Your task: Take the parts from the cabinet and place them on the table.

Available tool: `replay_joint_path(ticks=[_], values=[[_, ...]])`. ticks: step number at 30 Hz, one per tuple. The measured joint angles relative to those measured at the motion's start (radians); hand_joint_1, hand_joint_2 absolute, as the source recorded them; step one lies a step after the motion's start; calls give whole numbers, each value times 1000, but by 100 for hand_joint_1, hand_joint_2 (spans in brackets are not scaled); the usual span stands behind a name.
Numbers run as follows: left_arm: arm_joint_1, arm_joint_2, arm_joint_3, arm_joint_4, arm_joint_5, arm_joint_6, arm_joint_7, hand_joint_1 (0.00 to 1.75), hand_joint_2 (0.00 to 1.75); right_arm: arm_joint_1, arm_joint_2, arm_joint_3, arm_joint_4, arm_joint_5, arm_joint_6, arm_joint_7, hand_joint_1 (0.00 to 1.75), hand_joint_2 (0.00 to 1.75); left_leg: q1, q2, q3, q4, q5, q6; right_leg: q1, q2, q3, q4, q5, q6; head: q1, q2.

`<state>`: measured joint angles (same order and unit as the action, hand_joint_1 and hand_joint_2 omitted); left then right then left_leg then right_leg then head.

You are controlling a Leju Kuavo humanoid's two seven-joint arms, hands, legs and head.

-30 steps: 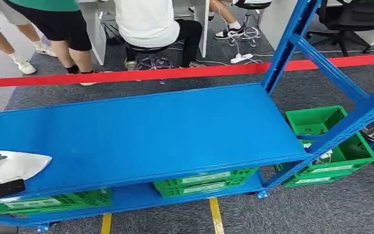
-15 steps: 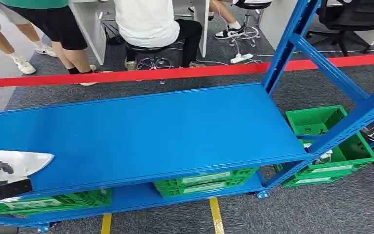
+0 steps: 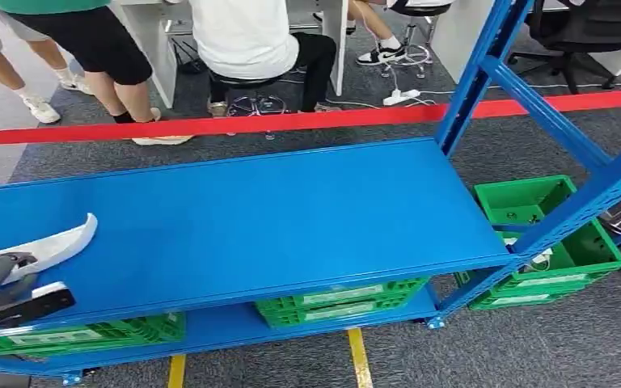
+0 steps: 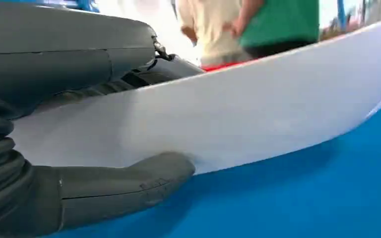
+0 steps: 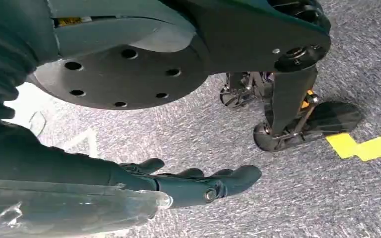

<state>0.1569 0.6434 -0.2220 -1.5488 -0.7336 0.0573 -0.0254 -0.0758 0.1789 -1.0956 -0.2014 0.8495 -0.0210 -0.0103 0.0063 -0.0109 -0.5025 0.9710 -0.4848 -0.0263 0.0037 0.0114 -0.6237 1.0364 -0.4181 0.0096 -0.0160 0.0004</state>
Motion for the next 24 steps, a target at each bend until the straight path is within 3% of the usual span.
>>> replay_joint_path(ticks=[3, 4, 5, 6, 10, 13, 15, 17, 24], values=[[-6, -55, 19, 3, -21, 72, -36, 175, 175, 0, 0, 0, 0, 3, -1, 0, 0, 175, 0, 0, 0, 0, 0, 0, 0, 0, 0, 0, 0, 0, 0, 0], [-11, -114, 48, 5, -25, 130, -69, 175, 175, 0, 0, -3, 0, 7, -3, -1, 0, 175, 0, 0, 0, 0, 0, 0, -1, 0, 0, 0, 0, 0, 0, 0], [-12, -203, 98, 6, 19, 243, -126, 175, 175, 0, 0, -6, 0, 13, -8, -3, 0, 175, 0, 0, 1, 0, 0, 0, -1, 0, -1, 0, 0, 0, 0, 0], [-12, -246, 126, 6, 40, 292, -143, 175, 175, 0, 1, -6, 0, 15, -9, -4, 0, 175, 0, 0, 1, 0, 0, 0, -1, 1, 0, 0, 0, 0, 0, 0], [-11, -327, 195, 2, 147, 351, -212, 175, 175, 0, 1, -6, 0, 21, -16, -5, 0, 175, 0, 0, 1, 0, 0, 1, -1, 1, 0, 0, 0, 0, 0, 0], [-11, -390, 235, -14, 353, 270, -268, 175, 175, 0, 1, -6, 0, 25, -18, -9, 0, 175, -1, 0, 1, 0, -1, 1, -1, 0, 0, -1, 0, 0, 0, 0], [-11, -419, 243, -24, 525, 134, -269, 175, 175, 0, 1, -6, 0, 26, -18, -13, 0, 175, 0, 0, 0, 0, -1, 1, -1, 0, 0, -1, 0, 0, 0, 0], [-15, -434, 249, -30, 622, 49, -276, 175, 175, 0, 1, -6, 0, 27, -14, -14, 0, 175, -1, 0, 1, 0, -1, 1, -1, 0, 1, -1, 0, 0, 0, 0], [-24, -472, 260, -29, 792, -135, -315, 175, 175, -1, 1, -6, 0, 31, -7, -20, 0, 175, -1, 0, 1, 0, -1, 1, -1, 0, 1, -1, 0, 0, 0, 0]])
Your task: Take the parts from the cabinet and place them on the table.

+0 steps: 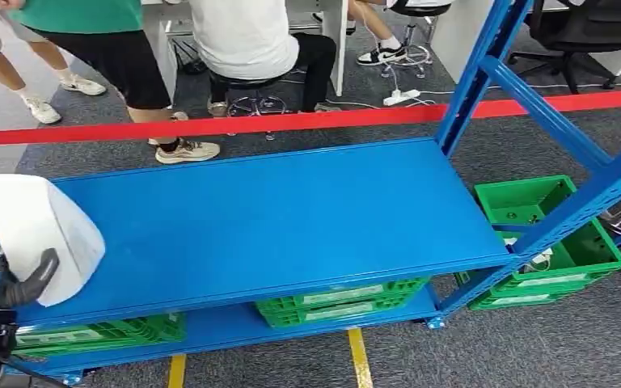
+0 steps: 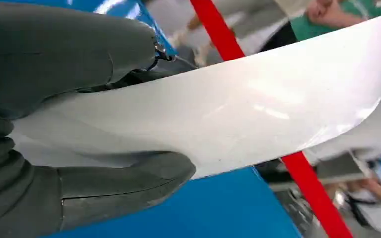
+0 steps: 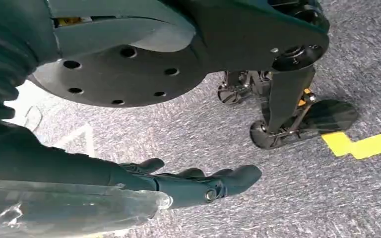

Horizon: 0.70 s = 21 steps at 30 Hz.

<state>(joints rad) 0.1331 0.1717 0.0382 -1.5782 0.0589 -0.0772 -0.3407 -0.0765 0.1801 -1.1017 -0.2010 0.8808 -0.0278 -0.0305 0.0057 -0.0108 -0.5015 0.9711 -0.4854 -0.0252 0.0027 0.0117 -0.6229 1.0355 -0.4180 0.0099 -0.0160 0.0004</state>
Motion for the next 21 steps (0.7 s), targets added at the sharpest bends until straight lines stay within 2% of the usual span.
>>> replay_joint_path(ticks=[4, 7, 12, 15, 19, 21], values=[[1, -5, 10, 0, 67, -113, -33, 175, 175, 0, 0, 0, 0, 3, 2, -4, 0, 175, 0, 0, 0, 0, 0, 0, 0, 0, 0, 0, 0, 0, 0, 0], [1, -8, 29, -1, 62, -129, -45, 175, 175, 0, 0, 0, 0, 2, 2, -8, 0, 175, 0, 0, 0, 0, 0, 0, 0, 0, -1, 0, 0, 0, 0, 0], [-8, -43, 48, -13, 3, 9, -51, 175, 175, 0, 0, -2, 0, 1, -3, -11, 0, 175, 0, 0, 1, 0, 0, 0, 0, 0, -1, 0, 0, 0, 0, 0], [-11, -64, 50, -28, -5, 66, -70, 175, 175, 0, 0, -5, 0, 2, -4, -11, 0, 175, 0, 0, 1, 0, 0, 0, 0, 0, 0, 0, 0, 0, 0, 0], [-10, -100, 55, -68, -4, 132, -140, 175, 175, 0, 0, -5, 0, 6, -4, -13, 0, 175, 0, 0, 0, 0, 0, 0, 0, 0, 0, -1, 0, 1, 0, 0], [-7, -121, 55, -92, -45, 198, -187, 175, 175, 0, 0, -5, 0, 11, -4, -12, 0, 175, -2, 0, -1, 4, -3, 5, -3, 0, 1, -3, 2, 4, 0, 0]])
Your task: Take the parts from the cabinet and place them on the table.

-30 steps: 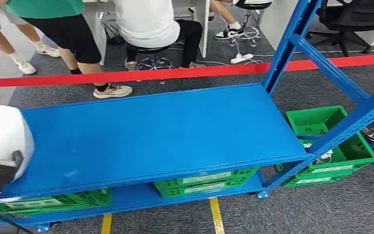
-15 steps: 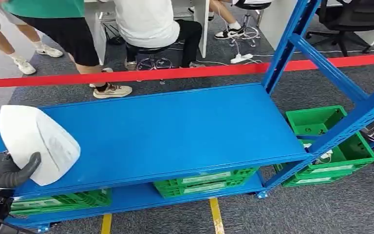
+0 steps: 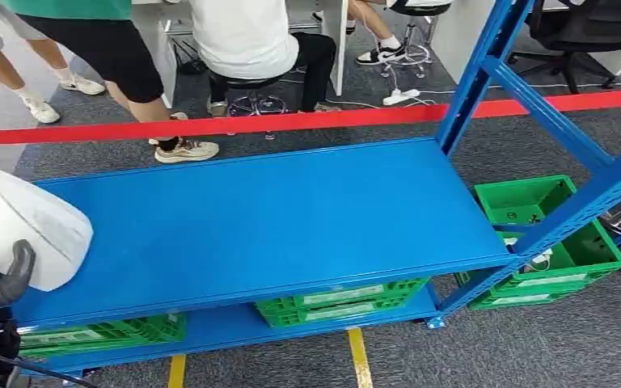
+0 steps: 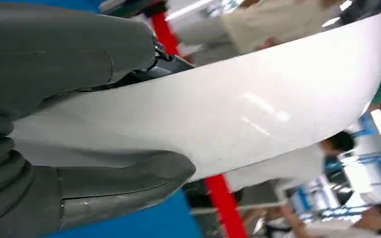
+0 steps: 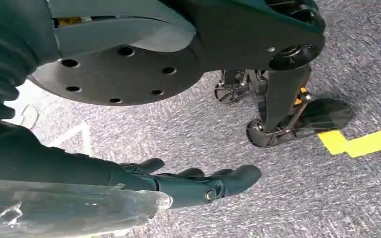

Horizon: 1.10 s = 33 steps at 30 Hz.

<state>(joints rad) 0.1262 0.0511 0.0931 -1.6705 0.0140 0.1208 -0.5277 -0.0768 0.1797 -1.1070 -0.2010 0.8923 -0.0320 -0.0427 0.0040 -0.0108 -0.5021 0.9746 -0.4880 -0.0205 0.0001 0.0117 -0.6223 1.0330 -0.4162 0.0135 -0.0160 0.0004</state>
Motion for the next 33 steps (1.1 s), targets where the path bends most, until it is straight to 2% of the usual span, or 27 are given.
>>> replay_joint_path(ticks=[2, 5, 7, 9, 10, 11, 12, 14, 15, 16, 17, 18, 19, 20, 21, 24, 25, 26, 27, 28, 29, 30, 31, 32, 33], values=[[2, -22, 1, -28, -61, 99, -53, 175, 175, 0, 0, 0, 0, 7, 0, 0, 0, 175, -1, 0, 0, 0, -1, 3, -1, 0, 0, 0, 0, 1, 0, 0], [5, -44, 1, -65, -89, 173, -97, 175, 175, -1, 0, 0, 0, 18, 1, 1, 0, 175, -4, 0, -2, 4, -2, 7, -4, 0, 1, 0, 1, 6, 0, 0], [11, -53, 1, -88, -111, 213, -122, 175, 175, -1, 3, 0, 0, 22, 4, -2, 0, 175, -7, 0, -4, 6, -2, 13, -7, 0, 1, -1, 3, 12, 0, 0], [19, -62, 0, -112, -144, 250, -147, 175, 175, -1, 6, 0, 0, 23, 7, -2, 0, 175, -7, 0, -2, -1, 14, 24, -8, 2, 4, -9, 15, 26, -1, 0], [22, -69, -1, -125, -163, 271, -160, 175, 175, -2, 6, 0, 0, 24, 7, -2, 0, 175, 3, 5, 2, -14, 25, 26, -7, -1, -9, -3, 3, 29, 0, 0], [24, -76, -3, -137, -177, 291, -165, 175, 175, -2, 6, 0, 0, 25, 7, -2, 0, 175, 4, 6, 1, -16, 28, 30, -6, -2, -17, 22, -26, 35, 2, 0], [29, -79, -5, -149, -191, 313, -168, 175, 175, -2, 6, 0, 0, 28, 7, 0, 0, 175, 6, 6, -1, -16, 28, 32, -8, -2, -38, 84, -66, 40, 5, 0], [44, -87, -16, -173, -210, 362, -170, 175, 175, -2, 6, 1, 0, 32, 6, 3, 0, 175, 7, 11, -3, -15, 29, 32, -12, -3, -101, 252, -142, 48, 4, 0], [50, -88, -26, -183, -219, 389, -170, 175, 175, -3, 6, 1, 0, 35, 5, 8, 0, 175, 8, 11, -5, -13, 29, 30, -13, -4, -114, 295, -151, 52, 3, 0], [55, -88, -39, -194, -225, 417, -170, 175, 175, -3, 6, 1, 0, 41, 3, 14, 0, 175, 10, 11, -5, -12, 30, 30, -15, -4, -101, 286, -135, 54, 4, 0], [58, -87, -51, -203, -226, 437, -170, 175, 175, -2, 6, 1, 0, 45, 3, 21, 0, 175, 13, 11, -5, -10, 30, 28, -16, -4, -69, 236, -103, 56, 4, 0], [63, -86, -61, -212, -222, 444, -170, 175, 175, -2, 6, 1, 0, 48, 2, 23, 0, 175, 17, 10, -5, -8, 28, 24, -18, -5, -21, 155, -64, 58, 4, 0], [67, -84, -69, -219, -218, 445, -170, 175, 175, -2, 5, 2, 0, 52, 0, 28, 0, 175, 22, 9, -5, -3, 26, 16, -23, -6, 36, 55, -28, 65, 4, 0], [71, -82, -74, -223, -212, 446, -170, 175, 175, -5, 6, 2, 0, 55, 0, 32, 0, 175, 19, 9, -9, 0, 24, 6, -18, -2, 64, 11, -60, 71, 5, 0], [71, -80, -77, -226, -203, 445, -170, 175, 175, -5, 6, 3, 1, 58, 2, 34, 0, 175, 17, 7, -17, 6, 25, -1, -15, 4, 71, 9, -45, 52, 8, 0], [73, -78, -86, -226, -190, 438, -171, 175, 175, -6, 5, 5, 1, 63, 3, 34, 0, 175, 18, 5, -22, 7, 38, -19, -12, 4, 52, 14, -47, 28, 4, 0], [73, -77, -88, -226, -184, 438, -171, 175, 175, -6, 5, 5, 1, 63, 2, 33, 0, 175, 21, 6, -27, 10, 30, -23, -16, 3, 47, 6, -40, 14, 3, 0], [73, -75, -89, -226, -181, 438, -171, 175, 175, -6, 4, 6, 1, 63, 0, 30, 0, 175, 21, 8, -39, 34, -3, -26, -15, 2, 40, 6, -34, 3, 0, 0], [73, -74, -91, -226, -179, 438, -171, 175, 175, -7, 1, 6, 1, 63, -1, 24, 0, 175, 20, 8, -64, 90, -50, -27, -14, 1, 31, 6, -28, -6, 0, 0], [73, -73, -92, -226, -175, 438, -171, 175, 175, -8, -1, 6, 1, 63, -3, 17, 0, 175, 20, 8, -98, 175, -100, -29, -12, -1, 20, 7, -22, -13, -2, 0], [75, -73, -94, -226, -171, 438, -171, 175, 175, -8, -3, 6, 1, 62, -4, 10, 0, 175, 20, 8, -129, 255, -138, -29, -10, -3, 10, 7, -16, -15, -1, 0], [77, -73, -95, -225, -168, 438, -171, 175, 175, -8, -6, 6, 1, 60, -5, 4, 0, 175, 20, 8, -149, 313, -158, -28, -8, -3, -1, 7, -8, -16, -2, 0], [79, -72, -95, -225, -165, 438, -171, 175, 175, -7, -8, 6, 1, 58, -6, -7, 0, 175, 19, 8, -146, 323, -149, -26, -6, -4, -10, 7, 0, -15, -2, 0], [79, -72, -95, -225, -161, 438, -171, 175, 175, -7, -11, 6, 1, 57, -7, -18, 0, 175, 18, 8, -124, 295, -117, -23, -5, -4, -20, 7, 8, -15, -2, 0], [79, -72, -95, -225, -161, 438, -171, 175, 175, -9, -13, 6, 1, 55, -9, -28, 0, 175, 17, 8, -83, 230, -74, -19, -5, -4, -29, 7, 17, -13, -1, 0]])
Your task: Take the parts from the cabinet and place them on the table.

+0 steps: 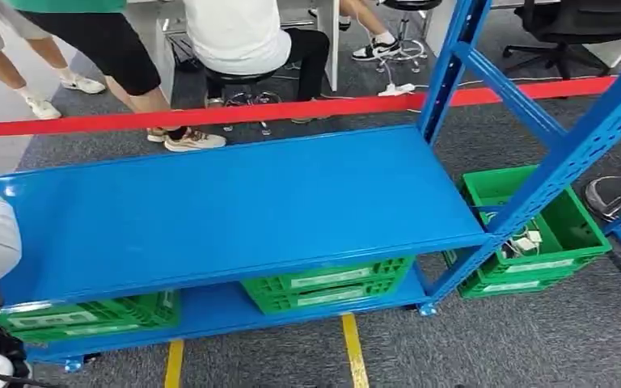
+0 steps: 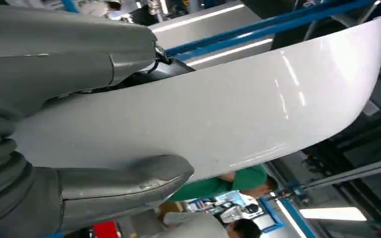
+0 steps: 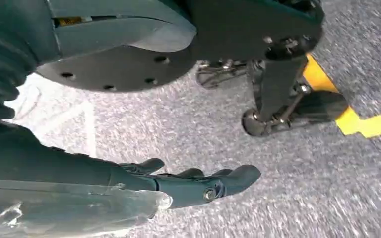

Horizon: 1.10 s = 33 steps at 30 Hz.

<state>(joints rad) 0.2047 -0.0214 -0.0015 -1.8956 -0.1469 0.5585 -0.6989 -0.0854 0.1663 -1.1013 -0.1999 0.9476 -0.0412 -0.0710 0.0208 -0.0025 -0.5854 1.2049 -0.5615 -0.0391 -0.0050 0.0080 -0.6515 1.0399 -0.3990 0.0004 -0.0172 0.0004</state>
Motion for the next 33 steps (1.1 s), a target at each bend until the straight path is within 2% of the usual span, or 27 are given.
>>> replay_joint_path(ticks=[1, 2, 3, 5, 7, 8, 9, 11, 12, 13, 14, 15, 16, 17, 18, 19, 21, 22, 23, 24, 26, 27, 28, 29, 30, 32, 33], values=[[-1, 0, 0, 0, 0, 0, 0, 175, 175, -1, -2, 0, 0, -1, -5, -10, 0, 175, -2, 0, 54, -87, 38, 5, 0, 0, -9, 0, 9, 3, 0, 0], [-2, 0, 0, 0, 0, 0, 0, 175, 175, -3, -3, 0, 0, -1, -7, -16, 0, 175, -2, 0, 107, -167, 47, 9, 0, 1, -13, 1, 17, 7, -1, 0], [-6, 0, 0, 0, 0, 1, 0, 175, 175, -2, -5, 0, -1, -1, -17, -28, 0, 175, -7, 0, 140, -228, 31, 9, 5, 2, -20, 2, 24, 14, -1, 0], [-4, -1, 4, -1, 0, 8, 0, 175, 175, -2, -6, 0, -2, -7, -69, -91, 0, 175, -11, -1, 125, -229, 40, 14, 3, 1, -19, -7, 47, 27, -3, 0], [-1, -2, 13, -1, 9, 10, 0, 175, 175, -1, -6, 0, -3, -11, -104, -126, 0, 175, -10, 1, 113, -232, 61, 30, 1, 2, -21, -21, 67, 40, -3, 0], [-1, -2, 15, -1, 14, 10, 0, 175, 175, -2, -7, 0, -4, -13, -119, -144, 0, 175, -7, 4, 106, -233, 71, 37, -3, 0, -28, -10, 38, 44, 0, 0], [3, -2, 19, -2, 20, 9, 0, 175, 175, -1, -7, 0, -4, -13, -131, -159, 0, 175, -7, 4, 94, -233, 81, 44, -2, -1, -46, 33, -23, 49, 3, 0], [10, -2, 28, -7, 23, 2, 0, 175, 175, -5, -7, 0, -4, -7, -142, -176, 0, 175, -9, 5, 69, -232, 103, 49, -3, -2, -85, 193, -140, 55, 5, 0], [11, -2, 30, -8, 24, -1, 0, 175, 175, -7, -7, 0, -4, -5, -146, -176, 0, 175, -11, 5, 53, -231, 114, 50, -3, -2, -96, 263, -167, 57, 5, 0], [12, -2, 32, -8, 24, -2, 0, 175, 175, -7, -7, 0, -4, -5, -151, -179, 0, 175, -12, 4, 39, -230, 123, 51, -3, -2, -92, 295, -164, 57, 5, 0], [13, -3, 35, -8, 24, -3, 0, 175, 175, -7, -7, 0, -4, -5, -155, -186, 0, 175, -13, 4, 27, -230, 132, 50, -2, -1, -69, 287, -140, 56, 5, 0], [14, -3, 38, -8, 24, -3, 0, 175, 175, -7, -7, 0, -4, -6, -160, -195, 0, 175, -14, 3, 16, -229, 141, 49, -1, -1, -28, 244, -106, 52, 5, 0], [18, -3, 40, -8, 21, 2, 0, 175, 175, -8, -9, 0, -5, -6, -169, -215, 0, 175, -15, 2, 8, -229, 150, 46, 1, -1, 39, 157, -73, 45, 5, 0], [22, -3, 44, -10, 18, 9, 0, 175, 175, -10, -10, 0, -6, -4, -178, -238, 0, 175, -14, 3, 3, -229, 156, 42, 4, -1, 111, 54, -68, 37, 5, 0], [28, -3, 46, -14, 16, 16, 0, 175, 175, -13, -12, 0, -7, -3, -183, -250, 0, 175, -16, 5, -2, -229, 163, 36, 8, 0, 162, -25, -108, 30, 5, 0], [32, -4, 49, -19, 12, 22, 0, 175, 175, -15, -12, 0, -7, 0, -189, -261, 0, 175, -15, 6, -4, -227, 168, 31, 10, 0, 182, -59, -112, 30, 3, 0], [42, -5, 53, -25, 7, 29, -1, 175, 175, -11, -13, 0, -7, 4, -198, -267, 0, 175, -10, 7, -5, -234, 184, 19, 17, 1, 171, -54, -104, 24, 4, 0], [54, -5, 53, -30, 6, 34, -1, 175, 175, -6, -14, 0, -7, 6, -201, -265, 0, 175, -12, 6, -5, -239, 194, 11, 16, 0, 154, -64, -91, 16, 4, 0], [64, -6, 57, -34, 2, 39, -1, 175, 175, -4, -14, 0, -7, 9, -203, -259, 0, 175, -10, 3, -13, -233, 176, 8, 7, -7, 164, -73, -76, 10, 5, 0], [69, -6, 61, -35, 0, 43, -1, 175, 175, -3, -16, 0, -8, 10, -204, -256, 0, 175, -11, 3, -31, -203, 125, 3, 6, -6, 151, -75, -65, 0, -1, 0], [71, -7, 63, -36, -3, 54, -1, 175, 175, 1, -18, 0, -8, 13, -204, -249, 0, 175, -7, 3, -73, -60, 18, -7, 6, -10, 127, -73, -47, -4, -3, 0], [78, -8, 63, -36, -4, 61, -1, 175, 175, 1, -18, 1, -8, 16, -202, -243, 0, 175, -5, 3, -94, 23, -19, -12, 6, -12, 113, -72, -37, -3, -2, 0], [85, -10, 63, -38, -3, 65, -1, 175, 175, 3, -18, 1, -8, 19, -200, -236, 0, 175, -4, 3, -100, 68, -23, -15, 5, -12, 100, -72, -28, -1, -3, 0], [90, -11, 63, -38, 0, 68, -1, 175, 175, 5, -18, 1, -8, 22, -199, -229, 0, 175, -2, 3, -85, 65, -1, -19, 3, -13, 88, -70, -20, 3, -2, 0], [93, -12, 63, -39, 3, 69, -1, 175, 175, 8, -19, 1, -8, 26, -199, -222, 0, 175, 0, 3, -51, 23, 39, -22, -1, -13, 75, -65, -12, 8, -3, 0], [97, -14, 63, -45, 11, 66, -1, 175, 175, 12, -19, 2, -8, 27, -200, -213, 0, 175, 8, 3, 58, -135, 100, -32, -9, -13, 53, -52, -3, 21, -3, 0], [96, -15, 62, -46, 9, 66, -1, 175, 175, 13, -26, 1, -11, 27, -203, -209, 0, 175, 12, 0, 109, -217, 77, -45, -2, -13, 40, -44, 1, 28, -8, 0]])
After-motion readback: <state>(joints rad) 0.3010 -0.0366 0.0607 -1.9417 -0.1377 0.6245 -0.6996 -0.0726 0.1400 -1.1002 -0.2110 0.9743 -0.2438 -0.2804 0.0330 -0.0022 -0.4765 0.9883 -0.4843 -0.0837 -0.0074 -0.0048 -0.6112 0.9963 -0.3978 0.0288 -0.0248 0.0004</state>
